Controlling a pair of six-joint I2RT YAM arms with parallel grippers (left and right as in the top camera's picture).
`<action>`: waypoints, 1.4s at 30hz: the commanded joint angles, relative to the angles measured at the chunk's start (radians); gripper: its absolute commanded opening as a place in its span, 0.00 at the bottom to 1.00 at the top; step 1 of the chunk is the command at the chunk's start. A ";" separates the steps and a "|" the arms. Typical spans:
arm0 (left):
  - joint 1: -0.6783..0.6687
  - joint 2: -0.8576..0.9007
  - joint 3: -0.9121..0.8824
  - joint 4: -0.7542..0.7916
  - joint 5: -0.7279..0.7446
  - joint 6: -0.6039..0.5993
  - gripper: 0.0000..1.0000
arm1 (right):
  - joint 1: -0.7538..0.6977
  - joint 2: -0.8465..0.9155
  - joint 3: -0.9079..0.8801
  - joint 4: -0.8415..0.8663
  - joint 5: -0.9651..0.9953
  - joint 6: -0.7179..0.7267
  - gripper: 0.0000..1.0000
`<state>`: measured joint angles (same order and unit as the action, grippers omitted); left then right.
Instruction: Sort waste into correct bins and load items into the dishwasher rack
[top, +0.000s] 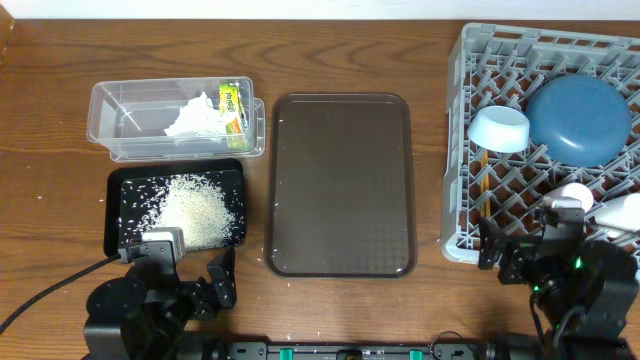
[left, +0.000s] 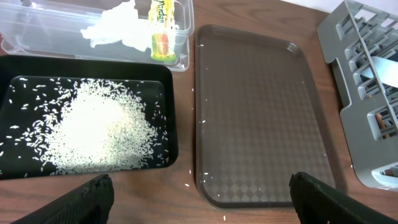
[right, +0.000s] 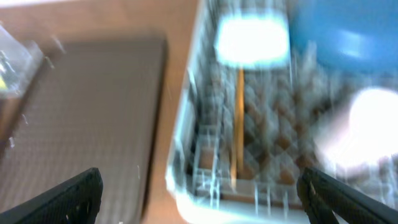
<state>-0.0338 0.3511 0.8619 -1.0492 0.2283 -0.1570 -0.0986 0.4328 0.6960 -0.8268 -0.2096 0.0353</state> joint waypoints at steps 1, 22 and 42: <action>0.003 -0.003 -0.003 -0.001 -0.009 -0.001 0.93 | 0.069 -0.127 -0.119 0.112 -0.004 -0.044 0.99; 0.003 -0.003 -0.003 -0.001 -0.009 -0.001 0.93 | 0.125 -0.428 -0.690 0.760 0.090 -0.044 0.99; 0.003 -0.003 -0.003 -0.001 -0.009 -0.001 0.93 | 0.125 -0.427 -0.690 0.763 0.090 -0.044 0.99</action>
<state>-0.0338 0.3515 0.8581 -1.0500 0.2287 -0.1570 0.0181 0.0120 0.0071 -0.0589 -0.1333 0.0017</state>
